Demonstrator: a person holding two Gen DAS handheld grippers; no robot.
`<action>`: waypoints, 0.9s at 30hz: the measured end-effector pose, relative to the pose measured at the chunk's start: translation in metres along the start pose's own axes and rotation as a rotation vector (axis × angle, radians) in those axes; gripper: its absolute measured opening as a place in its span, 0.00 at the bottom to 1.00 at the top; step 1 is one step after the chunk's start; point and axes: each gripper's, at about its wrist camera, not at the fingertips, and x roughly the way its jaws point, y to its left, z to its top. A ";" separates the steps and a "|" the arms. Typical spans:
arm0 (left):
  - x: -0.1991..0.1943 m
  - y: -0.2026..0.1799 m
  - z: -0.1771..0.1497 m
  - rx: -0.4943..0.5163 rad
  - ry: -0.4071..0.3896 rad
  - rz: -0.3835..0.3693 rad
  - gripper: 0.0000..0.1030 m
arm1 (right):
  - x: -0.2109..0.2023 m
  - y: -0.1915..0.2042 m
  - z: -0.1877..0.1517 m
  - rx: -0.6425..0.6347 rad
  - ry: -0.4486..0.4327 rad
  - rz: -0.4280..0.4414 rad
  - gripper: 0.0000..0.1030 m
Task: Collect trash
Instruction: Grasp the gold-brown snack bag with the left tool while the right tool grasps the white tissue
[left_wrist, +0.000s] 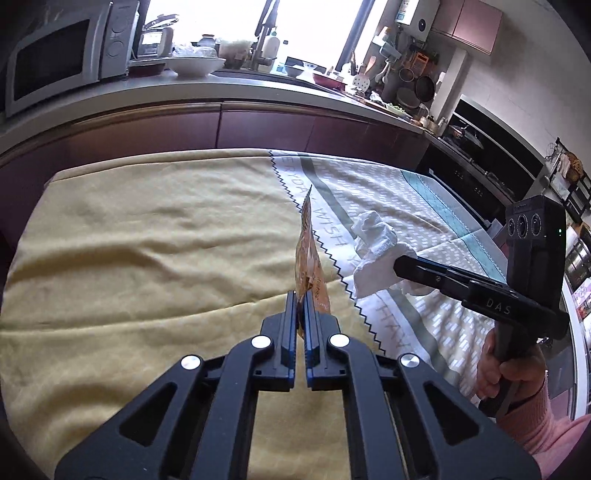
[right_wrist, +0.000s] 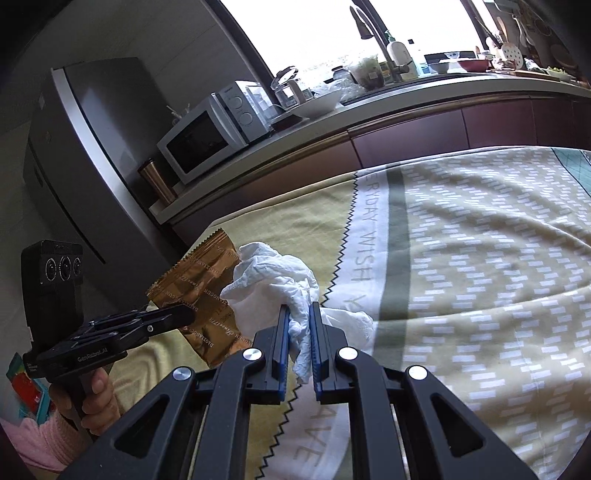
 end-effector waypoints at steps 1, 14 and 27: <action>-0.005 0.004 -0.002 -0.002 -0.008 0.010 0.04 | 0.003 0.005 0.000 -0.007 0.004 0.011 0.09; -0.082 0.051 -0.024 -0.027 -0.102 0.174 0.04 | 0.031 0.067 -0.006 -0.083 0.042 0.124 0.09; -0.124 0.074 -0.048 -0.061 -0.141 0.276 0.04 | 0.060 0.121 -0.007 -0.144 0.085 0.200 0.09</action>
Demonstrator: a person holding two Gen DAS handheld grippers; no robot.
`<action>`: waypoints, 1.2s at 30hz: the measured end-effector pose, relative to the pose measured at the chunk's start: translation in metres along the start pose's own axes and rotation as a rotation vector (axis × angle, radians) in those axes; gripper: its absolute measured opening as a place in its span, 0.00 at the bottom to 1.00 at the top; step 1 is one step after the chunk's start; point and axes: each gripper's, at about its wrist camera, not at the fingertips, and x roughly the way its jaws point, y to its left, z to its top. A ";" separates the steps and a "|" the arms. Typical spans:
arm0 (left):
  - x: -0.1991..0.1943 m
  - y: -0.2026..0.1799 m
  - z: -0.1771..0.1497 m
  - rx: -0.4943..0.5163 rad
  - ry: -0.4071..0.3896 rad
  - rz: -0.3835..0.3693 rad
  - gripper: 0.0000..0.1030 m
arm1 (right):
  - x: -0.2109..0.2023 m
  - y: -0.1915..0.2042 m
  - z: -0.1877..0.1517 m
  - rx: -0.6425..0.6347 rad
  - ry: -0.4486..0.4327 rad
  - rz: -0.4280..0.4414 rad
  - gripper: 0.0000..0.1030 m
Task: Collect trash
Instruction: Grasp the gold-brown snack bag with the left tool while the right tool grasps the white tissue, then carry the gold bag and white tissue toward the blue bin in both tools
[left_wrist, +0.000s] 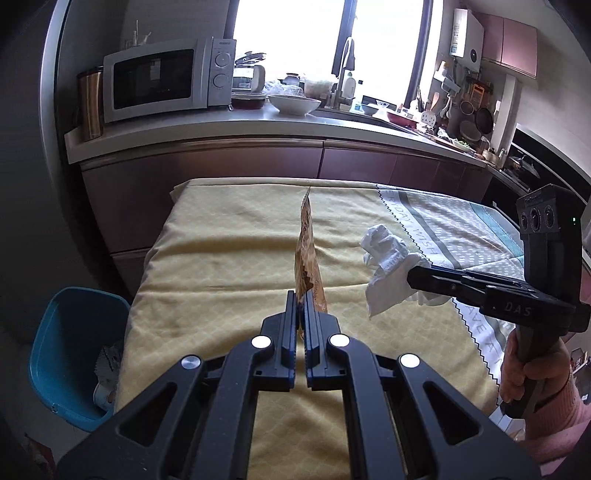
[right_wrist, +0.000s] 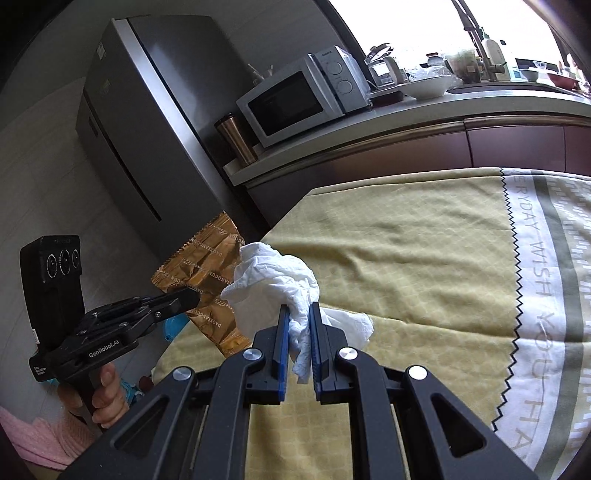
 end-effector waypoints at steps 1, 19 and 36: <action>0.000 0.003 0.000 -0.002 -0.002 0.003 0.04 | 0.003 0.003 0.000 -0.003 0.004 0.007 0.09; -0.021 0.035 -0.007 -0.034 -0.021 0.090 0.04 | 0.028 0.030 0.003 -0.029 0.040 0.068 0.09; -0.030 0.054 -0.015 -0.051 -0.023 0.148 0.04 | 0.048 0.050 0.008 -0.065 0.066 0.115 0.09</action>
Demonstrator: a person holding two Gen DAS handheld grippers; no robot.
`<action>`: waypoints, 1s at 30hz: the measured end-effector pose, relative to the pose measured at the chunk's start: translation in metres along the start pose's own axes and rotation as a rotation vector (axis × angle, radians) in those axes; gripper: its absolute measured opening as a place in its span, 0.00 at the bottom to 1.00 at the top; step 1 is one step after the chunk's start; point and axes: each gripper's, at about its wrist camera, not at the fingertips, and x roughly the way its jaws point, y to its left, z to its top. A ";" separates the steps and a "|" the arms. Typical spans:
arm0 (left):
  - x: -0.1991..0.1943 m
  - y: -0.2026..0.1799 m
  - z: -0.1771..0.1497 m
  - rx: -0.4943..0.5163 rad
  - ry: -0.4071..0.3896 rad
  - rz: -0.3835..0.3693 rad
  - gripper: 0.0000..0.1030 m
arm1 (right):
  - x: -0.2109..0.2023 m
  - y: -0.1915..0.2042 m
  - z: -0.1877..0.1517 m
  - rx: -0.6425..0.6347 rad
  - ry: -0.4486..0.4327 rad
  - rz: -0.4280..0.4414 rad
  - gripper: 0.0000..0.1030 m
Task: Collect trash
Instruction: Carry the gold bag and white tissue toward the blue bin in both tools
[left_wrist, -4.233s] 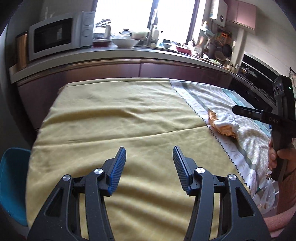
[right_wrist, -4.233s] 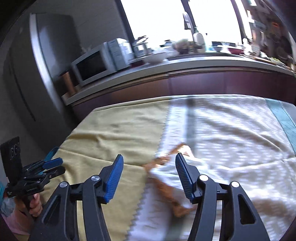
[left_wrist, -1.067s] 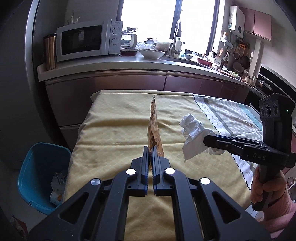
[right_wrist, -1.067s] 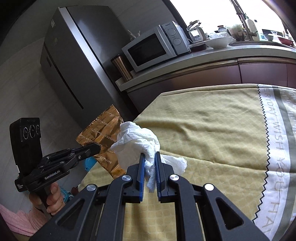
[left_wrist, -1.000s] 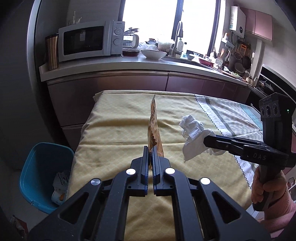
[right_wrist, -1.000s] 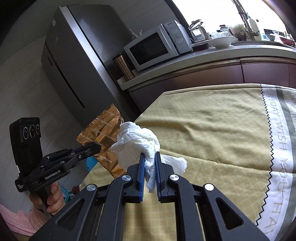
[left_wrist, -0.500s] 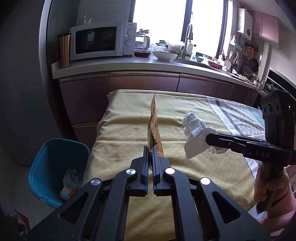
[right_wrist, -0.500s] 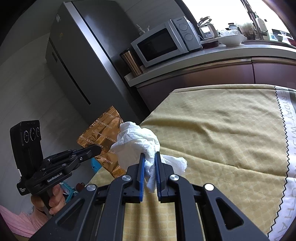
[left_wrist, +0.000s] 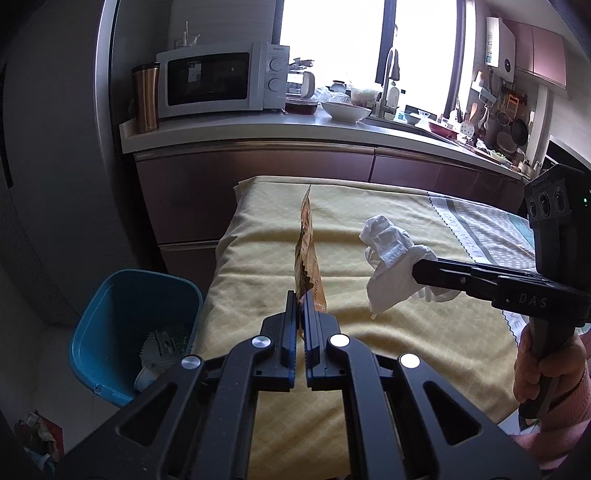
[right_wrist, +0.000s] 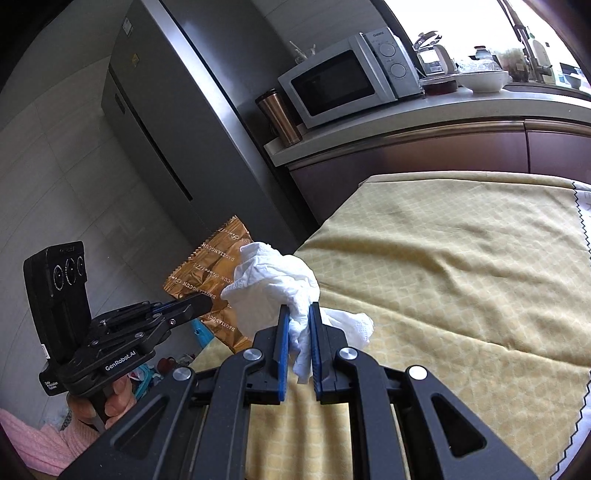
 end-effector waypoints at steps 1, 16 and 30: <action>0.000 0.001 0.000 -0.002 0.000 0.002 0.04 | 0.001 0.001 0.001 -0.002 0.002 0.003 0.09; -0.005 0.016 -0.003 -0.017 -0.006 0.049 0.04 | 0.019 0.011 0.006 -0.026 0.030 0.026 0.09; -0.007 0.033 -0.005 -0.034 -0.009 0.087 0.04 | 0.034 0.020 0.008 -0.043 0.049 0.042 0.09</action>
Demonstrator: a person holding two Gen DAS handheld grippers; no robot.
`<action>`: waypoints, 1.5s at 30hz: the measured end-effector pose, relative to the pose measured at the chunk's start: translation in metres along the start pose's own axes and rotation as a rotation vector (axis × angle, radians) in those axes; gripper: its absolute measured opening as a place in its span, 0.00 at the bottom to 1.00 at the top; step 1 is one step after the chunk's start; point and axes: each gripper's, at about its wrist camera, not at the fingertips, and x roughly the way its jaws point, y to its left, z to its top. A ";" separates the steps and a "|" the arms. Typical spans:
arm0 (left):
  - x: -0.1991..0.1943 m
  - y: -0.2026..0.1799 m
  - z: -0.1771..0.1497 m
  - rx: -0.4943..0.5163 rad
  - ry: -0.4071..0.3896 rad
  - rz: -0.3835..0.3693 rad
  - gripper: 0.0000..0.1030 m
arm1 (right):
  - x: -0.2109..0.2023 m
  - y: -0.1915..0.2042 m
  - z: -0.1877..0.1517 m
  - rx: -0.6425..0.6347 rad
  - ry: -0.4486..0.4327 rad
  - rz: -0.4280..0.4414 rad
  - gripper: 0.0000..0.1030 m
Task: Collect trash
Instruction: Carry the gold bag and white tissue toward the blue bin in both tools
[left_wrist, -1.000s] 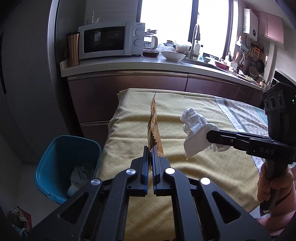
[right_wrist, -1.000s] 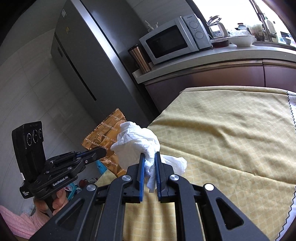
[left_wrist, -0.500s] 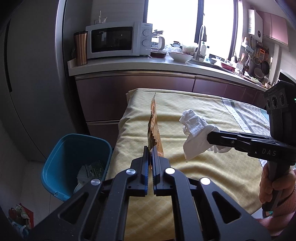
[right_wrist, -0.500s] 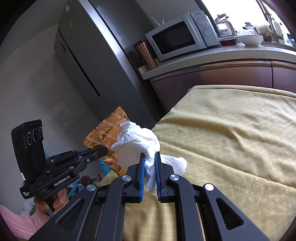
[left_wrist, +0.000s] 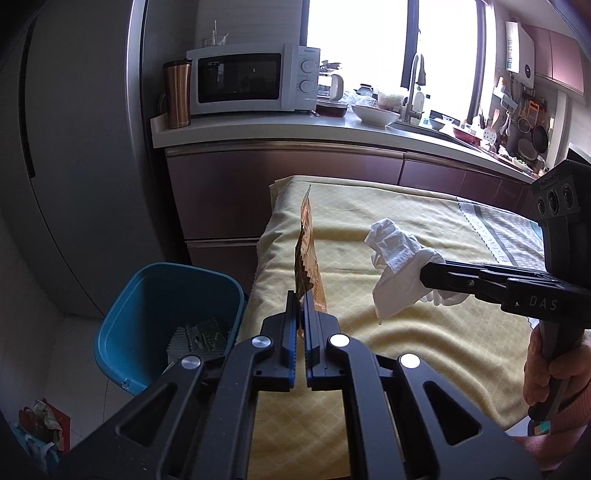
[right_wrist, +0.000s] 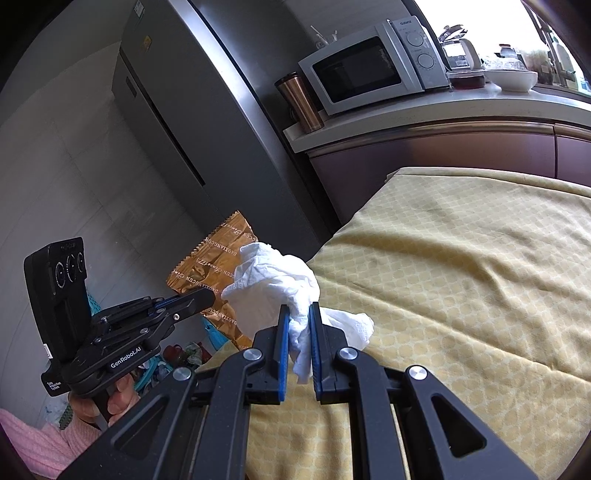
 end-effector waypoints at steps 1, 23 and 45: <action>0.000 0.001 0.000 -0.001 0.000 0.004 0.04 | 0.001 0.001 0.000 -0.001 0.001 0.001 0.09; -0.003 0.022 -0.005 -0.033 -0.001 0.052 0.04 | 0.021 0.019 0.003 -0.037 0.027 0.020 0.09; -0.005 0.033 -0.010 -0.052 0.003 0.083 0.04 | 0.039 0.031 0.009 -0.068 0.049 0.036 0.09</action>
